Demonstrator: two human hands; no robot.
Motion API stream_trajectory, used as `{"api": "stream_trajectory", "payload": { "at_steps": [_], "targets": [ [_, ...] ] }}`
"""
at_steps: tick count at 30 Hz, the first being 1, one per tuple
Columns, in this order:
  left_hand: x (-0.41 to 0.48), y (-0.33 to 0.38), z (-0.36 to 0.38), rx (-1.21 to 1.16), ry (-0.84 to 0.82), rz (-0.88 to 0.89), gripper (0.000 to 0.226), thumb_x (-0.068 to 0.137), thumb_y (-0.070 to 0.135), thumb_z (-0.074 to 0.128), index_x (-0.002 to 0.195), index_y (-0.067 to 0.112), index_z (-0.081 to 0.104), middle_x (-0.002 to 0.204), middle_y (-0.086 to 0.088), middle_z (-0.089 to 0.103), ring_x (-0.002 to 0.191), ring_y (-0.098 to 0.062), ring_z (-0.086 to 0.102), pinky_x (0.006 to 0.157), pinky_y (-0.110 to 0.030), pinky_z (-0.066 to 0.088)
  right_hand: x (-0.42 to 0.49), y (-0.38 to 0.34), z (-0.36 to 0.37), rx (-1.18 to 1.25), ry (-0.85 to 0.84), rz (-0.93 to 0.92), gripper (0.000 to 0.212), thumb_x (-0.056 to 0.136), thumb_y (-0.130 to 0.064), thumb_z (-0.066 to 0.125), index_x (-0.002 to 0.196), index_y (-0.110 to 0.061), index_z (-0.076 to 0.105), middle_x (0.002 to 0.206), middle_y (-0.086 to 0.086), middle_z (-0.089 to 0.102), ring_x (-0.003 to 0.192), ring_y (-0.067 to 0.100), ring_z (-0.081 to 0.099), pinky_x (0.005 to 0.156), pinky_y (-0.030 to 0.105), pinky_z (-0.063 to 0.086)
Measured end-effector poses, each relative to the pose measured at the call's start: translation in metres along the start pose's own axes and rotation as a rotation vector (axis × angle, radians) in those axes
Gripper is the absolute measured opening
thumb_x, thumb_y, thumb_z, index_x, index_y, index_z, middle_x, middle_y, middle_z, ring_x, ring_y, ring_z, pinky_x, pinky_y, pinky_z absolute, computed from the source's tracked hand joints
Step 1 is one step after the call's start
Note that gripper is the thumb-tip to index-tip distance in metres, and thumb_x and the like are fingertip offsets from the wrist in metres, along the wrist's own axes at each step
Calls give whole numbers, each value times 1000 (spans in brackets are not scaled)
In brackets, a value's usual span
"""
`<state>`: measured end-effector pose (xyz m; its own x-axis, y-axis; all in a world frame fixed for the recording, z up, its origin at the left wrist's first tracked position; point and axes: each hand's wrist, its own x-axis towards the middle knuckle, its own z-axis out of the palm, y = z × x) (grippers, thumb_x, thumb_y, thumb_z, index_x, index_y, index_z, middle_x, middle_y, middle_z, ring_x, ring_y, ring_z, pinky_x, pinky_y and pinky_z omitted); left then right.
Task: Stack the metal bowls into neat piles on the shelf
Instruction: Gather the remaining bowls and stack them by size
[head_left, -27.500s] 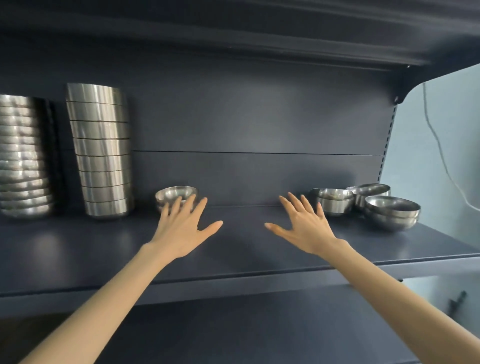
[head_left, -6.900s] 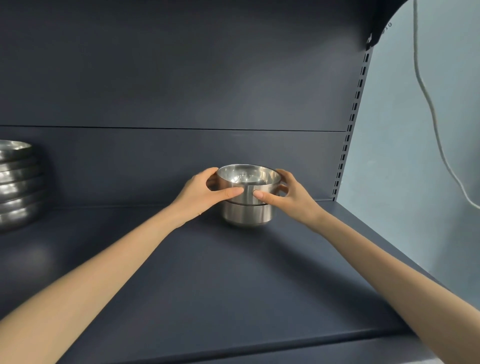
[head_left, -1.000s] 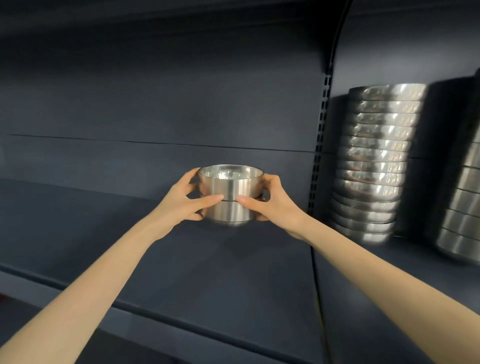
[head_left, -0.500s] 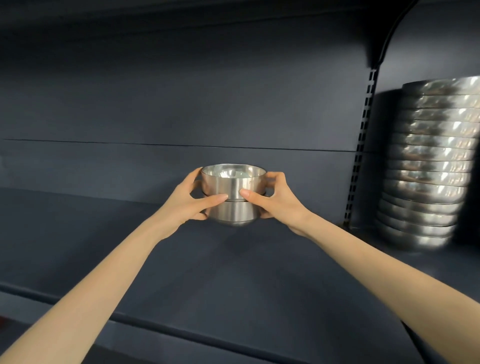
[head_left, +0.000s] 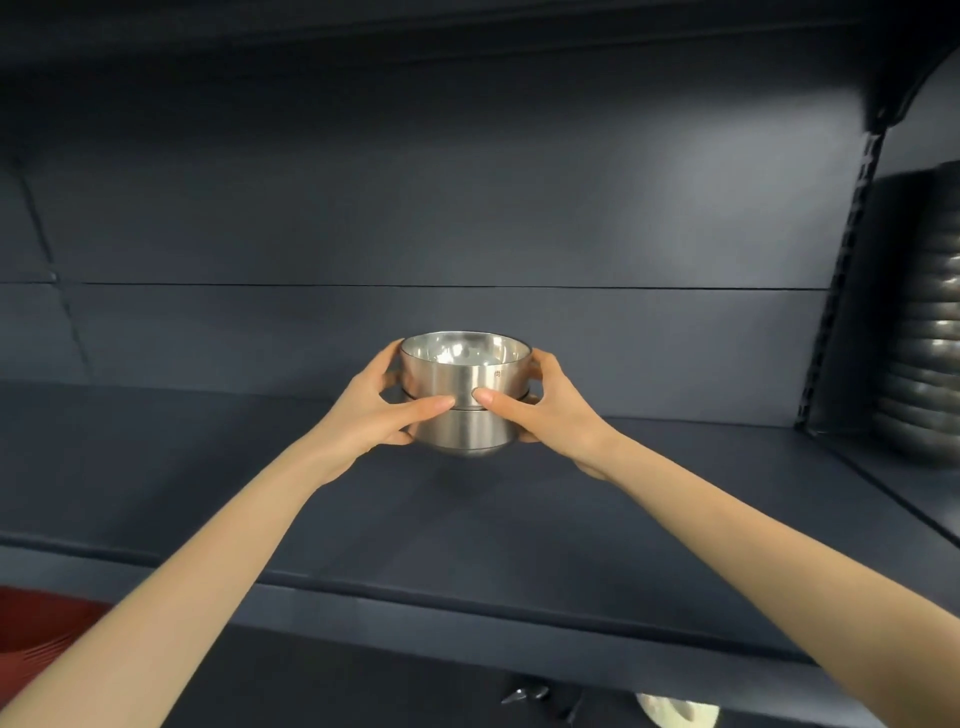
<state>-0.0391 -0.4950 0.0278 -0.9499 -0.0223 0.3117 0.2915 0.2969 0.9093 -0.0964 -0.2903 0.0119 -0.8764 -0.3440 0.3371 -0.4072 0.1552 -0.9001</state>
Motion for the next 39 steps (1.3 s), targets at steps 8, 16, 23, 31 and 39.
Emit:
{"api": "stream_trajectory", "payload": {
  "at_steps": [8, 16, 23, 31, 39],
  "targets": [
    [-8, -31, -71, -6, -5, 8, 64, 79, 21, 78, 128, 46, 46, 121, 5, 57, 75, -13, 60, 70, -26, 58, 19, -5, 72, 15, -45, 3, 83, 74, -41, 81, 139, -28, 30, 119, -29, 44, 120, 11, 53, 101, 43, 49],
    [7, -57, -120, -28, 106, -17, 73, 77, 26, 77, 136, 39, 36, 128, 12, 51, 101, -12, 62, 69, -23, 57, 68, -6, 120, -10, -87, -29, 90, 72, -42, 82, 144, -27, 29, 125, -21, 47, 121, 13, 52, 102, 43, 48],
    [14, -83, -178, -38, 154, -60, 68, 78, 23, 76, 130, 45, 37, 122, 12, 55, 104, -11, 63, 76, -26, 57, 100, -7, 180, 8, -135, -54, 88, 75, -36, 81, 145, -25, 27, 115, -27, 44, 118, 7, 48, 105, 38, 46],
    [35, -111, -270, 56, 122, -57, 70, 80, 26, 75, 139, 37, 38, 120, 8, 58, 103, -12, 64, 78, -27, 58, 141, -11, 265, 29, -115, -26, 68, 77, -35, 80, 126, -33, 33, 111, -28, 47, 104, -6, 50, 101, 30, 46],
    [50, -146, -374, 95, 81, -80, 68, 80, 23, 75, 132, 44, 37, 116, 13, 58, 98, -9, 66, 74, -23, 56, 178, -22, 363, 38, -72, -20, 85, 77, -34, 80, 143, -24, 29, 109, -33, 43, 99, -14, 47, 83, 10, 40]
  ]
}}
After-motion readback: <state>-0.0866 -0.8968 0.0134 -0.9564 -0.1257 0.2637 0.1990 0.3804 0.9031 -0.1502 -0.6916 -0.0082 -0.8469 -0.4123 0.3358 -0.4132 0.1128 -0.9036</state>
